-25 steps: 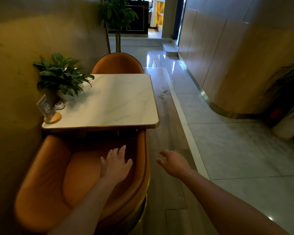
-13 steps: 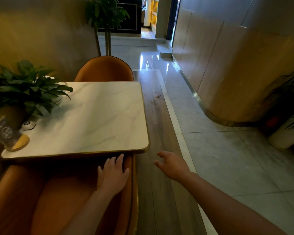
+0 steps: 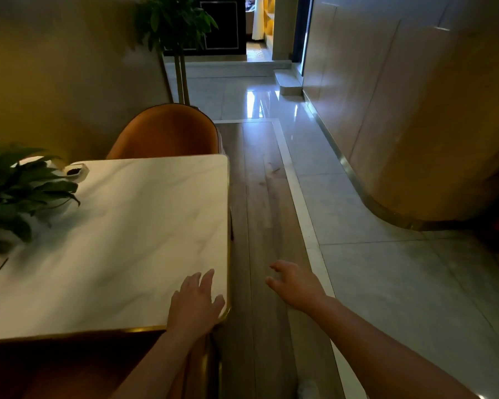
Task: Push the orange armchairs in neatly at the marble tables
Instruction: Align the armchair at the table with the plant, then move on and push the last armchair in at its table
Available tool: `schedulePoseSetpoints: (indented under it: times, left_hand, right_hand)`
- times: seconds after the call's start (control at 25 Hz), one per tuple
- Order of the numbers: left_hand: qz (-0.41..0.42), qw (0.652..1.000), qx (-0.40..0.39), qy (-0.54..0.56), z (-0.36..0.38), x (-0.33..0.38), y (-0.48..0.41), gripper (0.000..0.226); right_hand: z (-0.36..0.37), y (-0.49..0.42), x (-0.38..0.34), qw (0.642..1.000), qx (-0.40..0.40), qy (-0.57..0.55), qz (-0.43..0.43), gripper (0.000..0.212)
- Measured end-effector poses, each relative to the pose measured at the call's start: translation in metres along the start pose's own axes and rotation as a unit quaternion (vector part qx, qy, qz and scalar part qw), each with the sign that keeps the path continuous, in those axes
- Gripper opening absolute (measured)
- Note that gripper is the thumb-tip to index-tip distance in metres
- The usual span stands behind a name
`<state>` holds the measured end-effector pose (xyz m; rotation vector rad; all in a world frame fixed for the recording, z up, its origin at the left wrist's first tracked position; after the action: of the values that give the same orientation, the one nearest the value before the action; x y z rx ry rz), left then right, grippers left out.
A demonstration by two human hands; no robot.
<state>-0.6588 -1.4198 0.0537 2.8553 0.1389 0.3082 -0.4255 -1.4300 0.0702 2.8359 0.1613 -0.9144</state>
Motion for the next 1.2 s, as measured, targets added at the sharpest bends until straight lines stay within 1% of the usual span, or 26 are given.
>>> schedulePoseSetpoints:
  times: [0.2,0.44,0.6,0.72,0.84,0.96,1.08,1.2]
  left_hand:
    - [-0.053,0.998,-0.008,0.014,0.002,0.078,-0.063,0.061]
    - [-0.076,0.997,-0.026,0.022,-0.002,0.148,-0.145,0.063]
    - [-0.077,0.996,-0.034,0.026,-0.002,0.192,-0.238,0.064]
    - [-0.049,0.998,-0.035,0.015,-0.006,0.222,-0.316,0.065]
    - [-0.025,0.998,-0.056,0.003,-0.024,0.25,-0.392,0.063]
    - [-0.008,0.999,-0.046,-0.006,-0.053,0.273,-0.468,0.061]
    - [-0.013,0.999,-0.037,-0.005,-0.074,0.286,-0.531,0.06]
    - [-0.039,0.999,-0.038,-0.003,-0.084,0.296,-0.591,0.063]
  right_hand:
    - [-0.061,-0.075,0.071,0.999,-0.042,-0.009,-0.017,0.047]
    - [-0.113,-0.167,0.127,0.996,-0.09,0.008,-0.027,0.047]
    - [-0.135,-0.264,0.162,0.993,-0.113,0.031,-0.032,0.048]
    - [-0.154,-0.344,0.18,0.991,-0.121,0.049,-0.023,0.05]
    - [-0.182,-0.422,0.19,0.99,-0.128,0.062,-0.012,0.049]
    - [-0.209,-0.504,0.196,0.991,-0.116,0.063,-0.011,0.048]
    - [-0.228,-0.568,0.203,0.992,-0.115,0.051,-0.011,0.048]
    - [-0.244,-0.639,0.215,0.991,-0.124,0.044,-0.034,0.048]
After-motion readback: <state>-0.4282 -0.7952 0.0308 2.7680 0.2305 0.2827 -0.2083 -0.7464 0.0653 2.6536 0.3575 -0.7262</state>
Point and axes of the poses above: each hand's wrist, its own y-axis away from the middle knuckle, its own z-axis out of the palm, x = y × z, the point moved 1 cm from there along -y, towards the middle knuckle, and after that the axes turned 12 degrees about -z, right-handed, at the moved point
